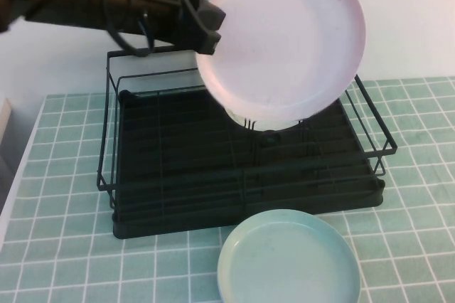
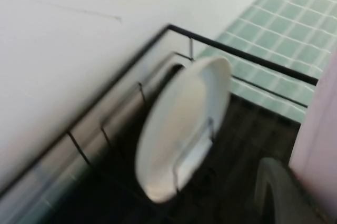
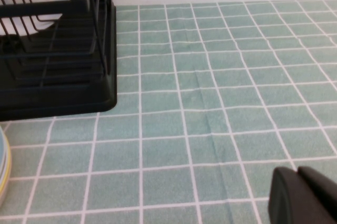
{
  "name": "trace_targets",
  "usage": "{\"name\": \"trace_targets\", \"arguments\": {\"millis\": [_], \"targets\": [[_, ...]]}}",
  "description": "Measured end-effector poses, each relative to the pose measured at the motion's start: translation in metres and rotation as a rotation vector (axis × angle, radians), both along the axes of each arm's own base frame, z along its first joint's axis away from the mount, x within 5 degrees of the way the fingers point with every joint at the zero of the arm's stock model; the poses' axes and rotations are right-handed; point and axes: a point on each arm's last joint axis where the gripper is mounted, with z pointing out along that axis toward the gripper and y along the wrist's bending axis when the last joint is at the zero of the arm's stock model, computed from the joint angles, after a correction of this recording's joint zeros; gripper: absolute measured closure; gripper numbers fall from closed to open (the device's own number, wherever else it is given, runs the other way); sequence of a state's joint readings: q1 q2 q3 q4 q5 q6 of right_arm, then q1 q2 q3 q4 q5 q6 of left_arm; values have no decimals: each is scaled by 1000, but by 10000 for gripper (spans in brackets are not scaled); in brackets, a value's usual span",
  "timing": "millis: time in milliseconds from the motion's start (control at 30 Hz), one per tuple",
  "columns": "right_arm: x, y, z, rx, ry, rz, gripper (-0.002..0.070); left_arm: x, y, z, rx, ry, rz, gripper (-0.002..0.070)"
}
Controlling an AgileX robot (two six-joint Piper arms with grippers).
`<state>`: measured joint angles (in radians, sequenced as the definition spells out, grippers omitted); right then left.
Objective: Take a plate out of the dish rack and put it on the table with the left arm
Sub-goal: Place the plate from the table
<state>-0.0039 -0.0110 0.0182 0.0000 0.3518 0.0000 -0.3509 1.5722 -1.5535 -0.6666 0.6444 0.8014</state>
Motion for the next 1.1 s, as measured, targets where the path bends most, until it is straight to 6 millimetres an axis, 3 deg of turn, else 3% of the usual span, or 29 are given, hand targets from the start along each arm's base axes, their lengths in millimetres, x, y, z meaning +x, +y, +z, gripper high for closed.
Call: {"name": "trace_targets", "arguments": {"millis": [233,500,800,1100], "targets": [[0,0,0,0,0,0,678,-35,5,3,39,242,-82,637],[0,0,0,0,0,0,678,-47,3,-16,86,510,-137,638],[0,0,0,0,0,0,678,-31,-11,-45,24,736,-148,638],[0,0,0,0,0,0,678,-4,-18,-94,74,891,-77,638]]}}
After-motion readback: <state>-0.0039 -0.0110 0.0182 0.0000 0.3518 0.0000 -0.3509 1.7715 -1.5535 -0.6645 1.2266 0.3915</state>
